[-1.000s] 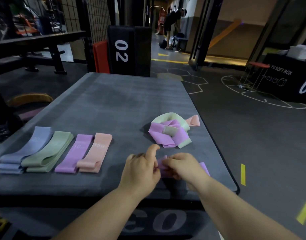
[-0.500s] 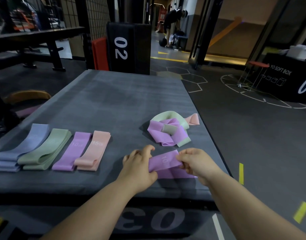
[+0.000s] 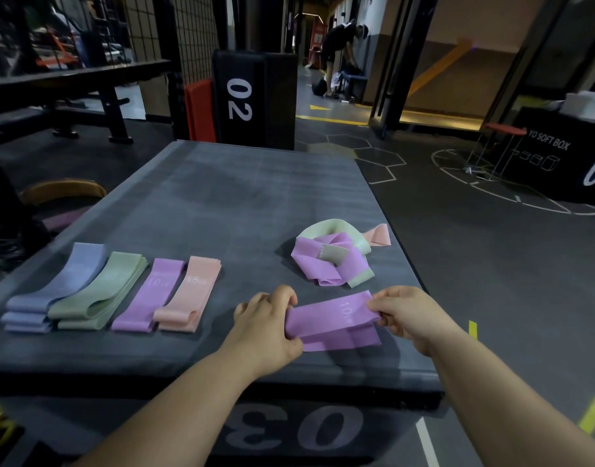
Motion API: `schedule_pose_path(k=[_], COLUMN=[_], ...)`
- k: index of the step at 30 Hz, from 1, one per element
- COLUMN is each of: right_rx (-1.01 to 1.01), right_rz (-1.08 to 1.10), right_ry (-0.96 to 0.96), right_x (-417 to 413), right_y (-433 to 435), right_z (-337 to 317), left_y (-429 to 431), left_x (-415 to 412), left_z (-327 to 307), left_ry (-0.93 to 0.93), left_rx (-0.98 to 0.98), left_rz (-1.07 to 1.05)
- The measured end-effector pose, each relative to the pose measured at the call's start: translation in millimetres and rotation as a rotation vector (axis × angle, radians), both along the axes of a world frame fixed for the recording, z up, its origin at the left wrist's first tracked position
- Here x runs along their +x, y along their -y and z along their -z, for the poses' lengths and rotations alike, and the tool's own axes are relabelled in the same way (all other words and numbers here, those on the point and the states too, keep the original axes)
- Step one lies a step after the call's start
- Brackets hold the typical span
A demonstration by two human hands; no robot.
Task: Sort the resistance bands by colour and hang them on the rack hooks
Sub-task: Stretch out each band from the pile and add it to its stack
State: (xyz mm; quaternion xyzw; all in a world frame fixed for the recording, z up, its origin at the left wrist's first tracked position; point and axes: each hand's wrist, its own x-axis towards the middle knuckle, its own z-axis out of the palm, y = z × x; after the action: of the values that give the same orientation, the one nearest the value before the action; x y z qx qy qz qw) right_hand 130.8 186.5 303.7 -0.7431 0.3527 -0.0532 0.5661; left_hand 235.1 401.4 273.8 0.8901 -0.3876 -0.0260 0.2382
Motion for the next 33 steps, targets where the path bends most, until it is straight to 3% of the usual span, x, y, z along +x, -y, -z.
schedule_pose_path(k=[13,21,33], right_rx=[-0.250,-0.551,-0.567], right_rz=[-0.064,-0.134,-0.147], right_ry=[-0.202,-0.349,-0.382], right_x=[-5,-3,-5], right_y=[6,3,-4], right_z=[15,17,6], left_y=[-3,-1,0], left_x=[1,5,11], left_z=[2,3,9], left_ry=[-0.036,-0.099,-0.077], left_rx=[0.077,0.080,-0.008], left_rz=[0.045,0.031,-0.056])
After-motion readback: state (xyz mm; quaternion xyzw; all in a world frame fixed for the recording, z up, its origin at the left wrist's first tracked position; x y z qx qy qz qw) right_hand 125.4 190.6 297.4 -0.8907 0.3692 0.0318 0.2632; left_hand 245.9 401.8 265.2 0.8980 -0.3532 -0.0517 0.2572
